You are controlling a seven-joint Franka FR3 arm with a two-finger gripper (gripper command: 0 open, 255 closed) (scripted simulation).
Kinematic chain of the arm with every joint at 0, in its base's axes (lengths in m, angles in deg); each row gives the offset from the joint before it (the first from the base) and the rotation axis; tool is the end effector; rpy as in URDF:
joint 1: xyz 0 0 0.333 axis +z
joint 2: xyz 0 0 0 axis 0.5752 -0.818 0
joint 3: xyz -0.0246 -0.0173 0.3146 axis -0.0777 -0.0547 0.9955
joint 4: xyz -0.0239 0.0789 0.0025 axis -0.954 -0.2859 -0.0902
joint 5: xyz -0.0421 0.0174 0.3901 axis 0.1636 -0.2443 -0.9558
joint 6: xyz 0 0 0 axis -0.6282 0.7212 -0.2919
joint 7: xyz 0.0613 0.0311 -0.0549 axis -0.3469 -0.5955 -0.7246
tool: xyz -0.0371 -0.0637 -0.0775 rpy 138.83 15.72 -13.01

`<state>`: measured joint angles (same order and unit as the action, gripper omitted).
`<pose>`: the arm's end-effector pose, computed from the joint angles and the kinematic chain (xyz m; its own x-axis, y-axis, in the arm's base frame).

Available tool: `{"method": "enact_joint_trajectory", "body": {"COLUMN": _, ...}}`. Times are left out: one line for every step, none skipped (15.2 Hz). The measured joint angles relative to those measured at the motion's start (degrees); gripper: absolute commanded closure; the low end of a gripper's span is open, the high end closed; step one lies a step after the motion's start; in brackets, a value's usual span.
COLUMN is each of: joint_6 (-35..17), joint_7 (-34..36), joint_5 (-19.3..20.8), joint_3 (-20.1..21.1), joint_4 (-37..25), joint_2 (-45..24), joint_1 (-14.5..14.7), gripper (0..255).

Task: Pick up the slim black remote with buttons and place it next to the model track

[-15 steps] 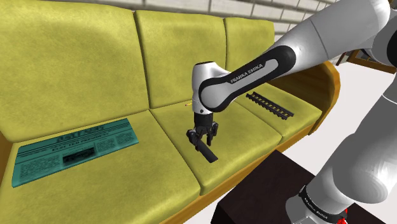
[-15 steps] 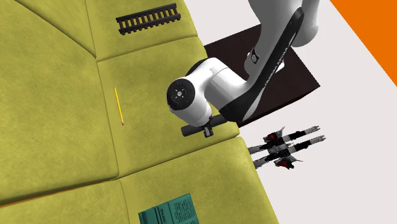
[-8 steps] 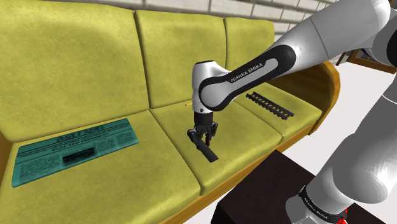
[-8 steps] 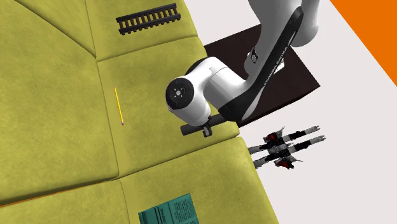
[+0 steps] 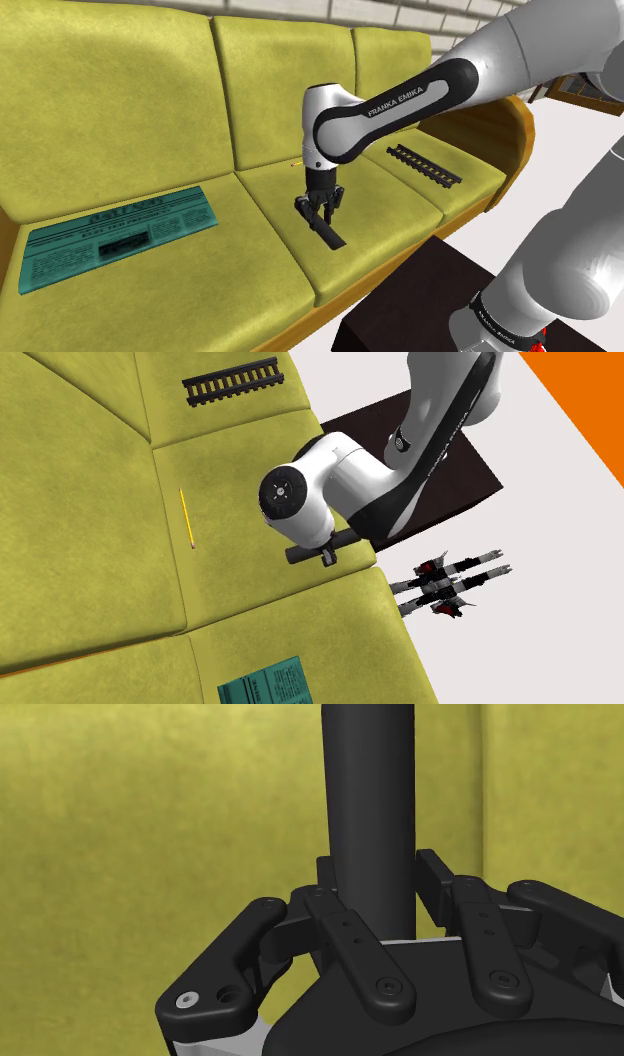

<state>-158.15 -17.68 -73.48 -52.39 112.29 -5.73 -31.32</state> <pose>0.4529 0.2005 0.3400 0.9697 -0.0966 -0.2242 -0.1040 -0.9944 -0.0212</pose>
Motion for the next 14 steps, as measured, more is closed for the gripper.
{"method": "enact_joint_trajectory", "body": {"joint_6": 0.8, "joint_7": 0.0, "joint_5": -0.1, "joint_3": 0.0, "joint_4": -0.3, "joint_2": 0.5, "joint_1": 0.0, "gripper": 255}}
{"method": "enact_joint_trajectory", "body": {"joint_6": 1.4, "joint_7": -0.1, "joint_5": -0.3, "joint_3": 0.0, "joint_4": -0.3, "joint_2": 1.2, "joint_1": 0.0, "gripper": 255}}
{"method": "enact_joint_trajectory", "body": {"joint_6": 2.3, "joint_7": -0.1, "joint_5": -0.4, "joint_3": -0.1, "joint_4": -0.8, "joint_2": 1.5, "joint_1": -0.1, "gripper": 255}}
{"method": "enact_joint_trajectory", "body": {"joint_6": 3.0, "joint_7": 0.0, "joint_5": -0.4, "joint_3": 0.0, "joint_4": -1.2, "joint_2": 1.9, "joint_1": 0.0, "gripper": 255}}
{"method": "enact_joint_trajectory", "body": {"joint_6": 3.8, "joint_7": 0.0, "joint_5": -0.6, "joint_3": -0.1, "joint_4": -1.5, "joint_2": 2.4, "joint_1": 0.0, "gripper": 255}}
{"method": "enact_joint_trajectory", "body": {"joint_6": 4.6, "joint_7": 0.0, "joint_5": -0.6, "joint_3": -0.1, "joint_4": -2.0, "joint_2": 2.7, "joint_1": -0.1, "gripper": 255}}
{"method": "enact_joint_trajectory", "body": {"joint_6": 5.2, "joint_7": 0.0, "joint_5": -0.6, "joint_3": -0.1, "joint_4": -2.3, "joint_2": 2.9, "joint_1": -0.1, "gripper": 255}}
{"method": "enact_joint_trajectory", "body": {"joint_6": 6.1, "joint_7": 0.0, "joint_5": -0.7, "joint_3": -0.2, "joint_4": -2.9, "joint_2": 3.3, "joint_1": -0.1, "gripper": 255}}
{"method": "enact_joint_trajectory", "body": {"joint_6": 6.8, "joint_7": 0.0, "joint_5": -0.9, "joint_3": -0.2, "joint_4": -2.9, "joint_2": 4.0, "joint_1": -0.1, "gripper": 255}}
{"method": "enact_joint_trajectory", "body": {"joint_6": 7.6, "joint_7": 0.0, "joint_5": -0.9, "joint_3": -0.2, "joint_4": -3.4, "joint_2": 4.3, "joint_1": -0.1, "gripper": 255}}
{"method": "enact_joint_trajectory", "body": {"joint_6": 8.2, "joint_7": -0.1, "joint_5": -1.0, "joint_3": -0.3, "joint_4": -3.7, "joint_2": 4.6, "joint_1": -0.2, "gripper": 255}}
{"method": "enact_joint_trajectory", "body": {"joint_6": 8.7, "joint_7": -0.8, "joint_5": -0.9, "joint_3": -0.7, "joint_4": -3.6, "joint_2": 5.2, "joint_1": -0.5, "gripper": 255}}
{"method": "enact_joint_trajectory", "body": {"joint_6": 8.9, "joint_7": -1.8, "joint_5": -0.9, "joint_3": -1.3, "joint_4": -2.9, "joint_2": 6.0, "joint_1": -1.0, "gripper": 255}}
{"method": "enact_joint_trajectory", "body": {"joint_6": 9.2, "joint_7": -2.9, "joint_5": -0.8, "joint_3": -1.9, "joint_4": -2.2, "joint_2": 6.8, "joint_1": -1.5, "gripper": 255}}
